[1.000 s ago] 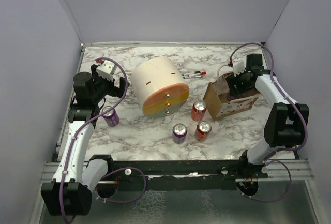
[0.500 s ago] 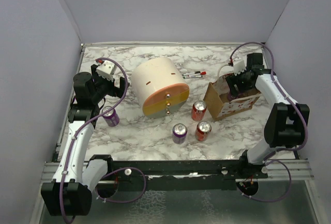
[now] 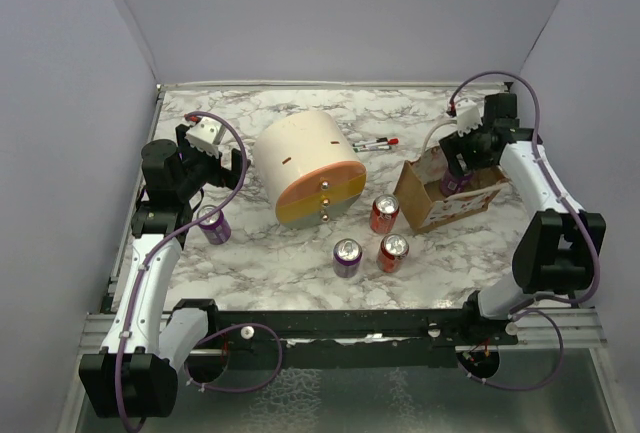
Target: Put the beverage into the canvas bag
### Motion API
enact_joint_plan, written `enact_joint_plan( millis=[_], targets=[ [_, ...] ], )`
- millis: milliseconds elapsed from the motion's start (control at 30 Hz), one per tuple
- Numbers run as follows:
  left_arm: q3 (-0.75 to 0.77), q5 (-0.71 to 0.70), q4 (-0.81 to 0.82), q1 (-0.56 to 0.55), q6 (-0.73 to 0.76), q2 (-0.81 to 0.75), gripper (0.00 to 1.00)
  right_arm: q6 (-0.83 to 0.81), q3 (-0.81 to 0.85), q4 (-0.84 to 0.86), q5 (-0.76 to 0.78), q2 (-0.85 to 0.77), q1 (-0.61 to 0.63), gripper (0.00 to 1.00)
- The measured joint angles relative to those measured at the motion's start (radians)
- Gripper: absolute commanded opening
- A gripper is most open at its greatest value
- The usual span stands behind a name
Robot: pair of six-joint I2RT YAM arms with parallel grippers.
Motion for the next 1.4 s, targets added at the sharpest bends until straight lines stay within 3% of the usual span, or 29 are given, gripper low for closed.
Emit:
enact_joint_plan(
  millis=[400,800,1033,1400],
  targets=[
    [0.0,0.008,-0.003,0.0,-0.001,-0.003,0.99,0.0,0.049,-0.087,-0.092,-0.146,0.0,0.77],
    [0.077,-0.009,-0.05,0.0,0.019,0.013,0.99,-0.087,0.118,-0.229,-0.429,-0.346,0.016,0.82],
    [0.101,-0.034,-0.069,0.0,0.05,0.019,0.99,-0.186,0.072,-0.323,-0.53,-0.394,0.16,0.83],
    [0.101,-0.045,-0.075,0.0,0.067,0.03,0.99,-0.316,-0.116,-0.394,-0.541,-0.471,0.374,0.91]
  ],
)
